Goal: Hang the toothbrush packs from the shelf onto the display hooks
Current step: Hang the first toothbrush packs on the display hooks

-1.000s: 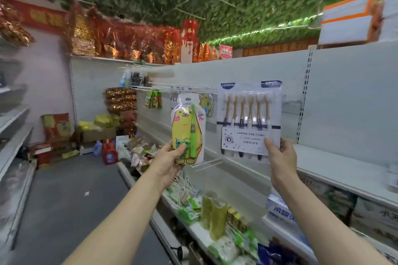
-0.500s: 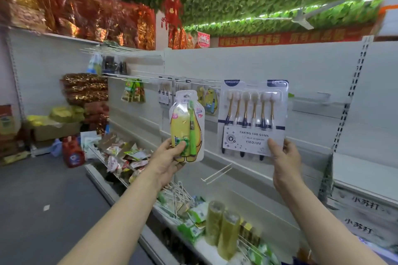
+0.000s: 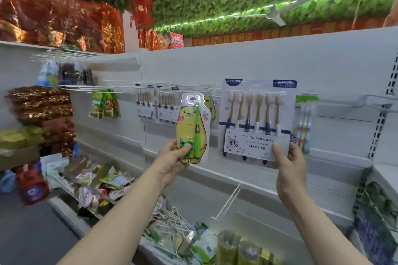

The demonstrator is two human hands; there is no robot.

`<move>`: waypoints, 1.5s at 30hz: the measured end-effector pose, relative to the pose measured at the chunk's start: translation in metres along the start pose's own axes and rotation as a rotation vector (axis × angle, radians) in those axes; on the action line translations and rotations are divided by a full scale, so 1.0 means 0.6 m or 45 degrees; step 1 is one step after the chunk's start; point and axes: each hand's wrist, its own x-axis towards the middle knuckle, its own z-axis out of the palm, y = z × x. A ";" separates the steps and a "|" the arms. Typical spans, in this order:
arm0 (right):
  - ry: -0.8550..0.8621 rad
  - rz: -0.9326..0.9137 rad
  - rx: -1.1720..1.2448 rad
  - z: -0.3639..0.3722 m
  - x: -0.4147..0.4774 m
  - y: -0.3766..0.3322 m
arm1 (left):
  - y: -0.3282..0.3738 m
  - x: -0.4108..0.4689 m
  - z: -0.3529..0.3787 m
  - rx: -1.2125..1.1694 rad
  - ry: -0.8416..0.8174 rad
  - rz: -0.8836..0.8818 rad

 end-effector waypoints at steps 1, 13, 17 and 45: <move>0.010 -0.016 -0.016 0.003 0.004 0.005 | -0.004 0.019 -0.004 -0.009 -0.017 -0.011; 0.366 -0.232 -0.079 0.025 -0.030 0.018 | -0.025 0.182 -0.030 0.043 -0.421 -0.183; 0.514 -0.280 -0.156 0.038 -0.076 0.026 | -0.020 0.217 -0.043 0.066 -0.520 -0.221; 0.422 -0.323 -0.134 0.083 -0.054 0.028 | -0.034 0.310 0.027 0.016 -0.614 -0.196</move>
